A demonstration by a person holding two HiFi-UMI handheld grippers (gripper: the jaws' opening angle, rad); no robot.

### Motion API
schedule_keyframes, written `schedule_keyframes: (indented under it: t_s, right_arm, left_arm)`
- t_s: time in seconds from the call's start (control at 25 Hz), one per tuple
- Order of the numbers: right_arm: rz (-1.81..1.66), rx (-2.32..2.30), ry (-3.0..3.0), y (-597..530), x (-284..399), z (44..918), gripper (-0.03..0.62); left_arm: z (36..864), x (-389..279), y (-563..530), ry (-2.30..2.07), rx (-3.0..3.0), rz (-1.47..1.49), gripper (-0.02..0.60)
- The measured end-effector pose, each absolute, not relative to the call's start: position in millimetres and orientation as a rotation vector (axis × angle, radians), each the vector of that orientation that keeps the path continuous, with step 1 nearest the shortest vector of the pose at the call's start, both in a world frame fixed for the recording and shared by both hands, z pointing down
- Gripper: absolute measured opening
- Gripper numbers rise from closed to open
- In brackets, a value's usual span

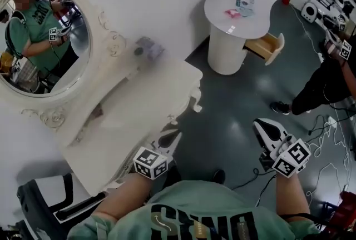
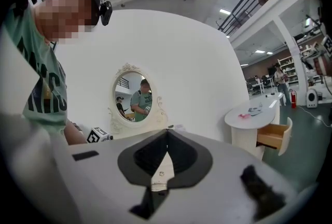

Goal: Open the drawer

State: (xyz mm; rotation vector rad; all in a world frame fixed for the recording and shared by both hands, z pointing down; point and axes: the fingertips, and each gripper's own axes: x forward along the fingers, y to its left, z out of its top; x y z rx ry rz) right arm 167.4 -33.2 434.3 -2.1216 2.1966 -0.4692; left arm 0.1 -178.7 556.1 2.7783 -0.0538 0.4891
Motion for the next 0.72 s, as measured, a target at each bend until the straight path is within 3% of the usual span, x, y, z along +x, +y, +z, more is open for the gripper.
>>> schedule_keyframes:
  t_s: [0.36,0.6,0.72]
  right_arm:
    - [-0.541,-2.152,2.137,-6,188,472,0.012]
    - [-0.636,-2.145,2.117,-6,180,506,0.011]
    - [-0.682,-2.134,2.120,-10,175,522,0.012]
  left_arm:
    - [680,10,-205,-0.323,2.659,0.824,0.014]
    - [748,-4,-242,-0.511,2.493,0.939,0.129]
    - [774,-5,-253,-0.565,2.475,0.989,0.157]
